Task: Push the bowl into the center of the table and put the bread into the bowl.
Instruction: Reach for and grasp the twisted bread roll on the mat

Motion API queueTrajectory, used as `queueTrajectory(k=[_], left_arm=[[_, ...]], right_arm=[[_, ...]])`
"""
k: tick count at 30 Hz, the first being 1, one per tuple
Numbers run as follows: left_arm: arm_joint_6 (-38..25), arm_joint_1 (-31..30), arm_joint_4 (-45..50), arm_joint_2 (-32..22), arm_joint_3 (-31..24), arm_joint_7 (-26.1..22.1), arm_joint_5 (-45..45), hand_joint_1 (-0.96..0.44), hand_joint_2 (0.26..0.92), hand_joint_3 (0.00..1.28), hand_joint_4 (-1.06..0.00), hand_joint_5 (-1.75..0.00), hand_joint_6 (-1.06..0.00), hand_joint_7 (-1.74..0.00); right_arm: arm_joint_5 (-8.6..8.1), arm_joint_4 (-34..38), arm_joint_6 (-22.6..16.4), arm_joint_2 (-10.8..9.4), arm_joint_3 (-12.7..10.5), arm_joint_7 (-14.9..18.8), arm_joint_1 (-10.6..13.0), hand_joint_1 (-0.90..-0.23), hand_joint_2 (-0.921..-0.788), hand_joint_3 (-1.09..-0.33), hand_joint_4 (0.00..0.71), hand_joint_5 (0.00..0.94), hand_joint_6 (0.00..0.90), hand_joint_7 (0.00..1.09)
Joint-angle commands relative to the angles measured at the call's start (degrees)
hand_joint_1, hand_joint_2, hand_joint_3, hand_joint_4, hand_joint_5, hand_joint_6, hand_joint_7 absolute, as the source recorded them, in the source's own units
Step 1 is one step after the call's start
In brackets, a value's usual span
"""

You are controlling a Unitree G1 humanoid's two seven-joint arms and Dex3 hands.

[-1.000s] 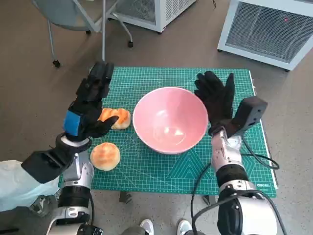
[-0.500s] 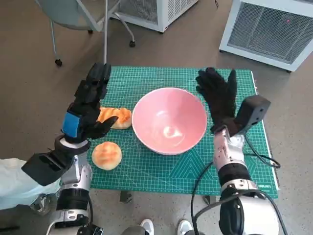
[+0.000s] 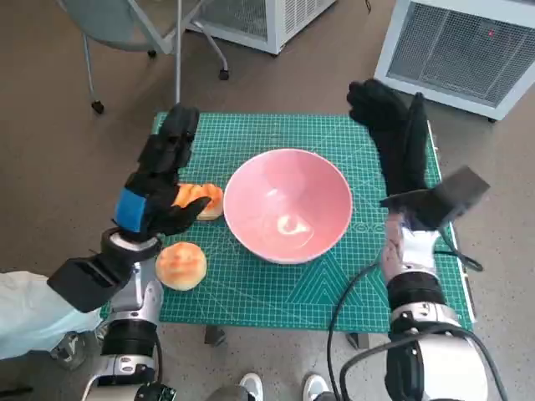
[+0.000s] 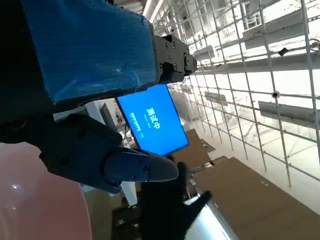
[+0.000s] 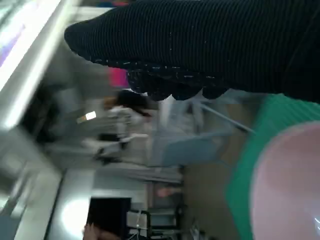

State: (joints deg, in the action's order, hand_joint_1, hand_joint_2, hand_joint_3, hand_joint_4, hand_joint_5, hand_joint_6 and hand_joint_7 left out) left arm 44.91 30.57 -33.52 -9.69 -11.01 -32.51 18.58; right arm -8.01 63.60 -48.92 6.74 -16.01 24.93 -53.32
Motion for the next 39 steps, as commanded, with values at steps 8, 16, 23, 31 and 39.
queueTrajectory(k=[8,16,23,31,39], left_arm=[[-0.7,3.4,-0.5,0.9,2.0,-1.9,0.5,-0.56,0.921,0.29,-0.07,0.0,-0.17,0.0],[-1.4,5.4,-0.9,0.6,2.3,-4.4,1.1,-0.56,0.921,0.3,-0.08,0.0,-0.18,-0.01],[-2.0,6.2,0.0,0.4,2.6,-5.6,1.1,-0.56,0.921,0.3,-0.07,0.0,-0.19,-0.01],[-1.7,6.2,0.6,-0.4,2.4,-7.2,1.6,-0.57,0.921,0.3,-0.07,0.0,-0.2,-0.01],[0.5,5.8,0.6,-4.7,1.9,-5.1,-3.7,-0.57,0.921,0.28,-0.06,0.0,-0.17,0.0]], right_arm=[[-2.33,-15.2,-2.6,0.0,3.9,3.2,9.0,-0.726,-0.921,-0.757,0.156,0.0,0.028,0.51],[0.22,-21.6,-2.8,1.0,6.4,1.0,12.4,-0.739,-0.921,-0.753,0.159,0.002,0.001,0.55],[0.18,-23.4,-2.3,1.7,7.5,0.0,13.0,-0.739,-0.921,-0.776,0.165,0.004,-0.001,0.52],[-1.51,-25.4,-0.9,1.4,8.4,0.0,13.5,-0.739,-0.921,-0.781,0.169,0.005,-0.001,0.51],[-1.83,-26.8,-0.7,1.1,9.1,-0.1,14.0,-0.738,-0.921,-0.783,0.167,0.003,-0.001,0.51]])
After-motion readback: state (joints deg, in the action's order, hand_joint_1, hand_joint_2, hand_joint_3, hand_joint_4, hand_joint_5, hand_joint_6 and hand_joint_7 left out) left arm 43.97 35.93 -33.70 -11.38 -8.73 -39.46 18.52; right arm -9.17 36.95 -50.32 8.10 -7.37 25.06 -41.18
